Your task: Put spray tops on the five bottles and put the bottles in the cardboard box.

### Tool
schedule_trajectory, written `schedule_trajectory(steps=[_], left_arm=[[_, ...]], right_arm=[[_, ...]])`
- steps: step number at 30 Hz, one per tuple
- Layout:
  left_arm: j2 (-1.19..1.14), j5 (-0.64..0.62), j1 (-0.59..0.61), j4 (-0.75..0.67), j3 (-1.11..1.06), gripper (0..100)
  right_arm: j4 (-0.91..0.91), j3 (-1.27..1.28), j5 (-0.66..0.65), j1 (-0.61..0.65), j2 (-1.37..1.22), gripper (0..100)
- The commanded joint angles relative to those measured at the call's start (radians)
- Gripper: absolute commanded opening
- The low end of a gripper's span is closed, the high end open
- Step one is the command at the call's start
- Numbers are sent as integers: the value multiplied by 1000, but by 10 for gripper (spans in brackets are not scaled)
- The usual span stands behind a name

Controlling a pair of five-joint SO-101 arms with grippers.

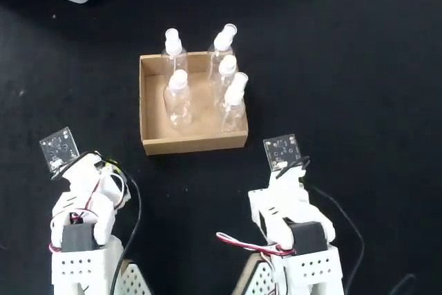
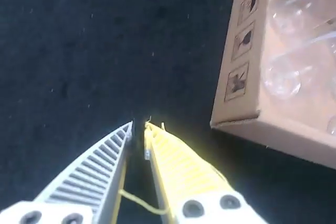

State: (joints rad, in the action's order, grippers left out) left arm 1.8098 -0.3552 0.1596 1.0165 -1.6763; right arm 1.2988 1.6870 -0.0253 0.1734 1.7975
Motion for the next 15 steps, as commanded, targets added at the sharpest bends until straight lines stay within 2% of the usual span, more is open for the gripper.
schedule_trajectory(steps=[1,6,15], left_arm=[[14,43,-16,40,-24,30],[14,158,-12,104,-24,30],[12,166,-16,150,-24,30]], right_arm=[[6,-5,-8,-23,97,12],[6,-5,-8,-23,97,12],[8,-5,-8,-23,97,12]])
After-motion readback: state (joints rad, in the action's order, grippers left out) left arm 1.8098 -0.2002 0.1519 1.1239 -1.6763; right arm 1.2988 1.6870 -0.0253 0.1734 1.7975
